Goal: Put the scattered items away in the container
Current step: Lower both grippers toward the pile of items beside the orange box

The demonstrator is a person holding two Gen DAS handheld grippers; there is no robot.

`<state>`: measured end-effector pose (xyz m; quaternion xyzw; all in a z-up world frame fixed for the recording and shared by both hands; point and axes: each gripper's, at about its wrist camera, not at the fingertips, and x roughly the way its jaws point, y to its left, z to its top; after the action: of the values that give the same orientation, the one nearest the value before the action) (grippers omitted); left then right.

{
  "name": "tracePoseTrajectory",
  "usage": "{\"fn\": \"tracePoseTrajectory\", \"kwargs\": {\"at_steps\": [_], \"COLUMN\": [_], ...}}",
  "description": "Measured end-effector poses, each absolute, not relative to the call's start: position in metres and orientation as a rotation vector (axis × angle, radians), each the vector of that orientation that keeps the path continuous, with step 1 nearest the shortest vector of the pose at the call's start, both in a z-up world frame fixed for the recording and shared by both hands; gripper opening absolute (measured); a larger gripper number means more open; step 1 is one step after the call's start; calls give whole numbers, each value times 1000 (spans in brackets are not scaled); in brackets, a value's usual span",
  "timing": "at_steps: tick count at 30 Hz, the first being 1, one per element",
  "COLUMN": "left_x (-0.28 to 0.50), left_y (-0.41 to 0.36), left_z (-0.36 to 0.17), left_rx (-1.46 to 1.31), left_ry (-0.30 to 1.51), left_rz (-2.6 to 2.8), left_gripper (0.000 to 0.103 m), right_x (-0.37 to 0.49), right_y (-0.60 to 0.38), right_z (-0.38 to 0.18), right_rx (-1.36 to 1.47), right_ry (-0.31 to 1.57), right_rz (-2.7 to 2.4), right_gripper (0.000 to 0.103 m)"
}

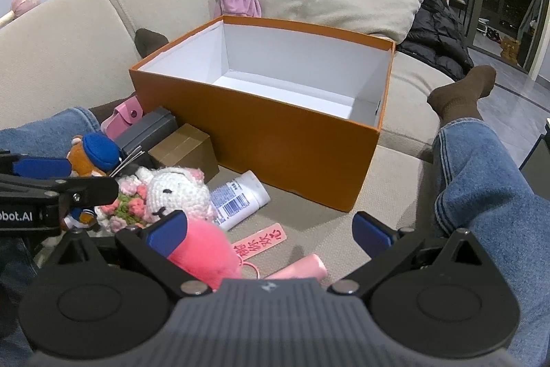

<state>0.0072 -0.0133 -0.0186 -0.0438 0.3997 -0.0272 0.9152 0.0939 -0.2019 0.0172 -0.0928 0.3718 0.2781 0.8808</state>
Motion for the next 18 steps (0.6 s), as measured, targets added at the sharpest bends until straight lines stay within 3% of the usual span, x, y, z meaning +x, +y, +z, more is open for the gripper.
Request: {"fn": "tracePoseTrajectory", "kwargs": {"at_steps": [18], "left_x": [7], "left_y": [-11], "left_z": [-18], "left_rx": [-94], "left_ry": [830], "left_rz": [-40], "left_gripper": [88], "right_x": [95], "right_y": [-202], "right_z": [15], "right_rx": [-196], "right_ry": [789], "right_rz": [579], "right_gripper": [102]}}
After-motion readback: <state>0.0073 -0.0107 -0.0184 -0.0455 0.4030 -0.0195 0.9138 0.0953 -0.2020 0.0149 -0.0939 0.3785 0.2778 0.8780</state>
